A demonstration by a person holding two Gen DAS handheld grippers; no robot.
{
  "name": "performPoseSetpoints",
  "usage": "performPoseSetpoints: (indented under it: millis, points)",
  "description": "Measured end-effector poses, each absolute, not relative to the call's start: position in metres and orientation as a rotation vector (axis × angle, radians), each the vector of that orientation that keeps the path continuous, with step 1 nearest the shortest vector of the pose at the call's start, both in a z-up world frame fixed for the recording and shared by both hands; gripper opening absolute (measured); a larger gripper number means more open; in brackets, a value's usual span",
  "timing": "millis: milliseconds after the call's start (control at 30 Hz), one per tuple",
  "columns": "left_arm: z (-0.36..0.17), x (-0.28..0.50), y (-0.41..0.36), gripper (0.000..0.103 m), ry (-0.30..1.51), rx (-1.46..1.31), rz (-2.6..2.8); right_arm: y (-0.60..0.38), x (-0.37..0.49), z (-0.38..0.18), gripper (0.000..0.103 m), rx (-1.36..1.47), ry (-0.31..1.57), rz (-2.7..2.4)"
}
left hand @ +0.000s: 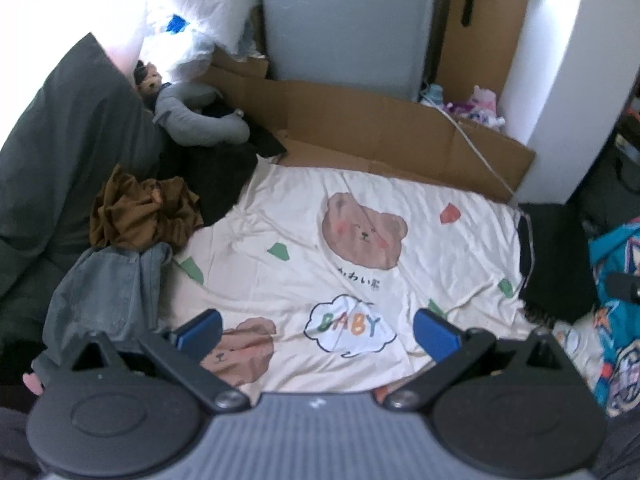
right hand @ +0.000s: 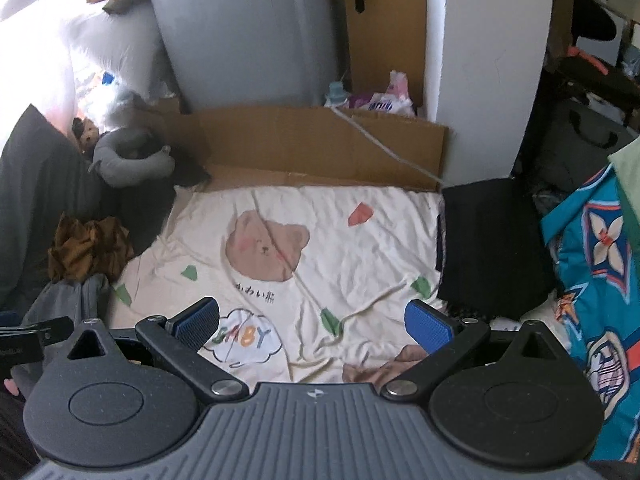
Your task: Fold clothes
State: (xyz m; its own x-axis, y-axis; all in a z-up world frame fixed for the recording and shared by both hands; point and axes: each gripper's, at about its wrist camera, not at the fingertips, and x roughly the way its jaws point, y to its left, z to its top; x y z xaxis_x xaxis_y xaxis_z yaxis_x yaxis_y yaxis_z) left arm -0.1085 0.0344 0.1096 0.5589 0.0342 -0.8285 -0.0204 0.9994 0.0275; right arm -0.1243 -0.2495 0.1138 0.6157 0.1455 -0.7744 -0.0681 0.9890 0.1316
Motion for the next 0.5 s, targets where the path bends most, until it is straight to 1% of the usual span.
performPoseSetpoints:
  millis: [300, 500]
  points:
    - [0.071, -0.105, 0.047, 0.103, 0.999, -0.039, 0.024, -0.242, -0.119, 0.063, 0.102, 0.052, 0.938, 0.148]
    - [0.051, -0.100, 0.049, 0.103, 1.010, -0.051, 0.058, -0.221, -0.112, 0.055, 0.102, 0.042, 0.941, 0.214]
